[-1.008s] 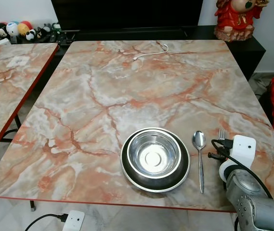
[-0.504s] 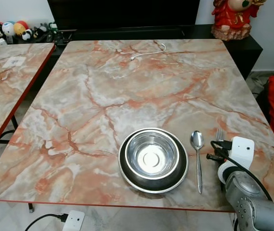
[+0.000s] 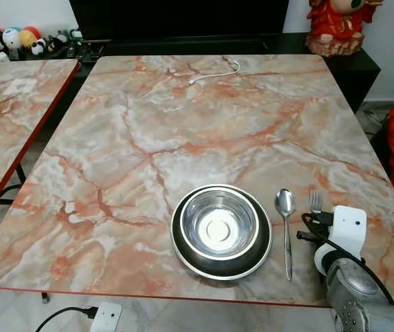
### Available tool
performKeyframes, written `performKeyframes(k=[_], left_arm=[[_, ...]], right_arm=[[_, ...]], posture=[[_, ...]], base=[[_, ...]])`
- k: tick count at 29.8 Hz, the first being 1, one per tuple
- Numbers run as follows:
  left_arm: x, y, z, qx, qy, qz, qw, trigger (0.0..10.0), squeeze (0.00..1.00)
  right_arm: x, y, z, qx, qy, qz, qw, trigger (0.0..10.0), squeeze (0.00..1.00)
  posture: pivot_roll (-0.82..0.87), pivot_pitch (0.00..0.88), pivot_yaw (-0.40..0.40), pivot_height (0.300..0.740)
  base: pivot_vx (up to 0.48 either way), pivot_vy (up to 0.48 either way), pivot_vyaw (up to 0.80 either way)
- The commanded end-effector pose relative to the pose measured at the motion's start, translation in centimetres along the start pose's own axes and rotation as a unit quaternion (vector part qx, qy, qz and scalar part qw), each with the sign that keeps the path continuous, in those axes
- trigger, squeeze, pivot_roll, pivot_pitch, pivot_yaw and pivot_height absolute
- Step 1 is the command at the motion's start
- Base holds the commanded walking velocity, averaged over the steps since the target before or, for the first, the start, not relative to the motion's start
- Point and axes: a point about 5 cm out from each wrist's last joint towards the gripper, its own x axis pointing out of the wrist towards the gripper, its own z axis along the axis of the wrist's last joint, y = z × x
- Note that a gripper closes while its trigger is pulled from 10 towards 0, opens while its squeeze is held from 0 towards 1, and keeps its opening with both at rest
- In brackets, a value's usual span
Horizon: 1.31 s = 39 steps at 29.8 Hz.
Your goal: Setting the table
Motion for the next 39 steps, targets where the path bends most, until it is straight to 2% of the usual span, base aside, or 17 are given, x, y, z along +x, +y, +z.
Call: performKeyframes(k=[1, 11, 21, 29, 39], left_arm=[[-0.2, 0.1, -1.0, 0.005, 0.018, 0.000, 1.000, 10.0, 0.00], [-0.2, 0.1, -1.0, 0.004, 0.019, 0.001, 1.000, 10.0, 0.00], [-0.2, 0.1, -1.1, 0.004, 0.019, 0.001, 1.000, 10.0, 0.00], [-0.2, 0.1, -1.1, 0.006, 0.019, 0.001, 1.000, 10.0, 0.00], [-0.2, 0.0, -1.1, 0.004, 0.019, 0.000, 1.000, 10.0, 0.00]], right_arm=[[0.0, -0.1, -0.9, -0.005, 0.024, -0.004, 1.000, 10.0, 0.00], [0.5, 0.4, -0.7, 0.001, 0.012, -0.001, 1.000, 10.0, 0.00], [0.9, 0.5, 0.5, 0.009, -0.023, -0.007, 1.000, 10.0, 0.00], [0.9, 0.6, 0.6, 0.008, -0.028, -0.008, 1.000, 10.0, 0.00], [1.1, 0.8, -0.1, 0.000, -0.009, -0.004, 1.000, 10.0, 0.01]], posture=[[-0.13, 0.143, 0.050, 0.740], [-0.12, 0.141, 0.050, 0.740], [-0.12, 0.131, 0.051, 0.740], [-0.12, 0.127, 0.052, 0.740], [-0.12, 0.129, 0.049, 0.740]], base=[[0.000, 0.000, 0.00], [0.000, 0.000, 0.00], [0.000, 0.000, 0.00], [0.000, 0.000, 0.00], [0.000, 0.000, 0.00]])
